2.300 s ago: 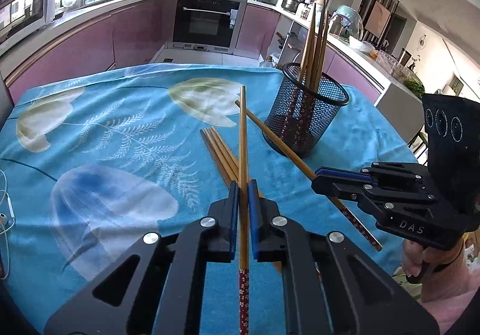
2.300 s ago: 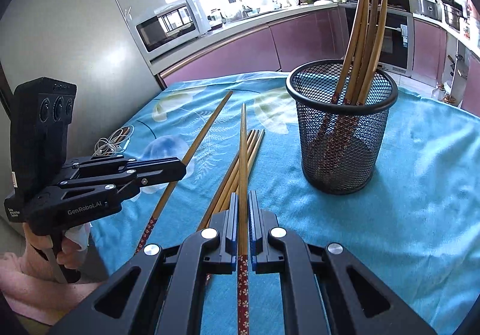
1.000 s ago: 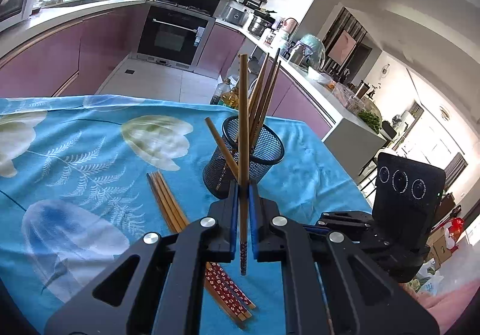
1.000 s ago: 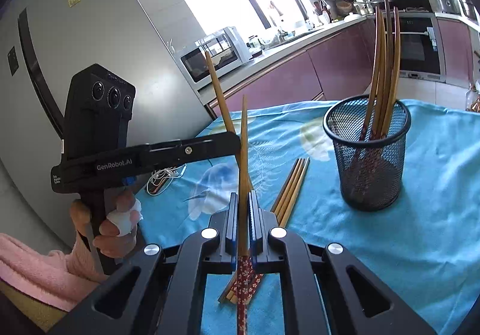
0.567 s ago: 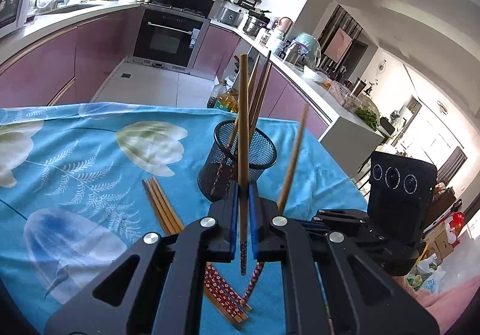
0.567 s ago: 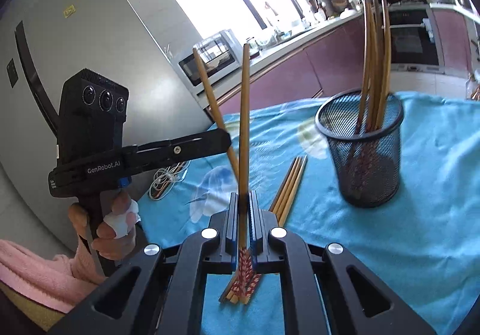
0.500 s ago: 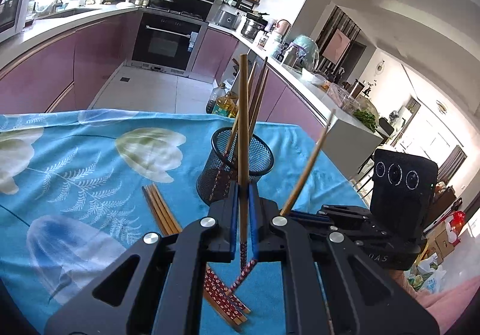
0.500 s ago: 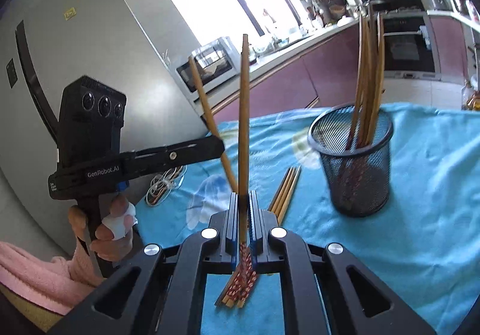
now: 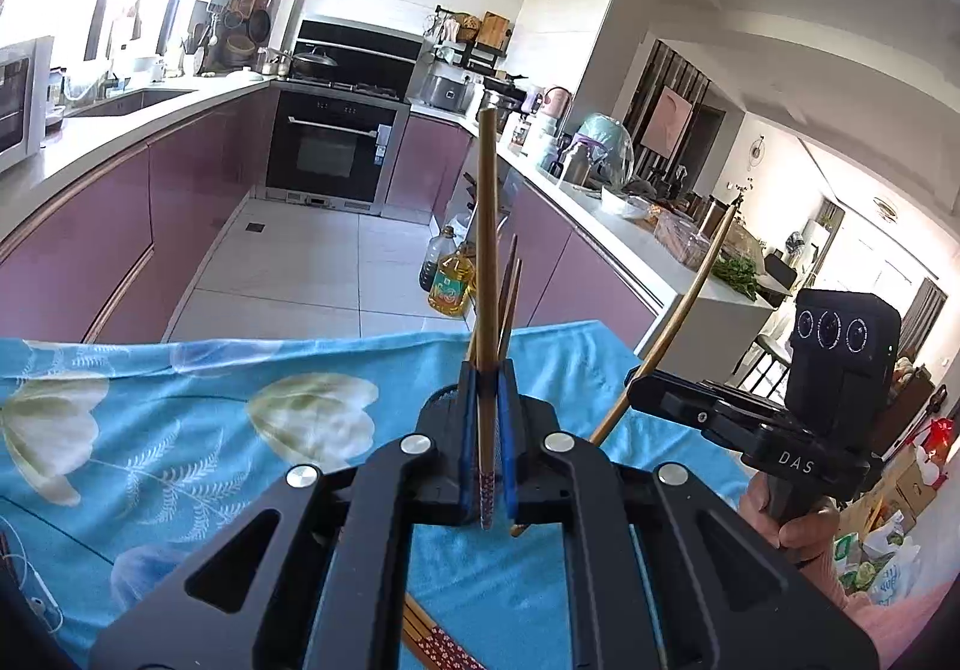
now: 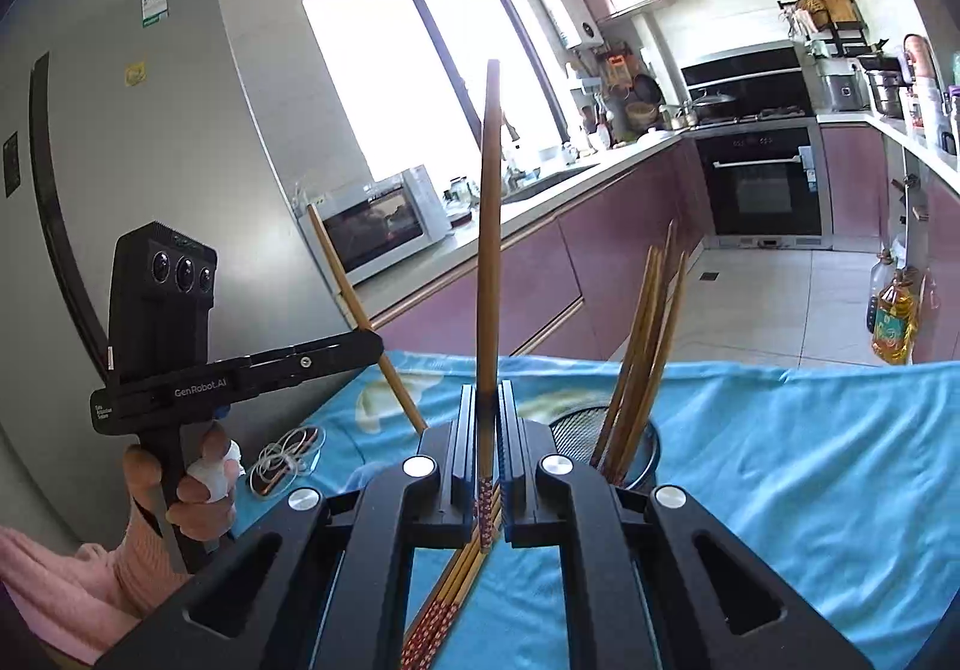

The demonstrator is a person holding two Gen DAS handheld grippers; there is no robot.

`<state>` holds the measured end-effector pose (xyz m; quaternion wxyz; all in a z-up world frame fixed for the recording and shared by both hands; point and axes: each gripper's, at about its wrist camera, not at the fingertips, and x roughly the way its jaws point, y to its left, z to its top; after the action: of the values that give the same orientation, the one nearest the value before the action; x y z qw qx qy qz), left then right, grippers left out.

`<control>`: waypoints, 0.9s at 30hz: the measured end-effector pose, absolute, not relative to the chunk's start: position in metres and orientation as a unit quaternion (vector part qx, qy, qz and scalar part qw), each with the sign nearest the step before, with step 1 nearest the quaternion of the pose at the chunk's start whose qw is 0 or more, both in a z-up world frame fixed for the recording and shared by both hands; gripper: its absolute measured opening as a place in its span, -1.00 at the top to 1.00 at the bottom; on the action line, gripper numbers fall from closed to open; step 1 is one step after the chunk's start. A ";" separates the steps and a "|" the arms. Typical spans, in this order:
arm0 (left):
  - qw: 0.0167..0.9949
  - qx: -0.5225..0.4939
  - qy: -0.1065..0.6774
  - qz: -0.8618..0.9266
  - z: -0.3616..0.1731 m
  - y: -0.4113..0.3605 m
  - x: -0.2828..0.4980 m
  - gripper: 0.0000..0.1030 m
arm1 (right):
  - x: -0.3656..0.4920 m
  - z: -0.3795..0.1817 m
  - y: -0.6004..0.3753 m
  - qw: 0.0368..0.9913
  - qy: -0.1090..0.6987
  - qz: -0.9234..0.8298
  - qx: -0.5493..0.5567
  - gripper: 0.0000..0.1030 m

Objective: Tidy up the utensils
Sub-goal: 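Lift both chopsticks upright and lower them into the mesh cup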

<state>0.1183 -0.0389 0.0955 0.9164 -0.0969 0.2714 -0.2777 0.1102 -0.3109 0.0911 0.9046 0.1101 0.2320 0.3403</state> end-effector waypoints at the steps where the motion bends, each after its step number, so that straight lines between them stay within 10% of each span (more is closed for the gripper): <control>1: 0.919 -0.097 0.266 -0.276 0.101 -0.039 0.120 0.86 | 0.114 0.095 -0.313 0.907 0.229 0.335 0.110 0.89; 27: 0.892 0.018 0.370 -0.260 0.043 -0.105 0.189 0.84 | 0.192 0.037 -0.296 0.892 0.353 0.272 0.077 0.85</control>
<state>0.1888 -0.1047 0.0431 0.8916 0.0182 0.3703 -0.2601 0.1923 -0.2955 0.0372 0.8916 0.0773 0.3535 0.2722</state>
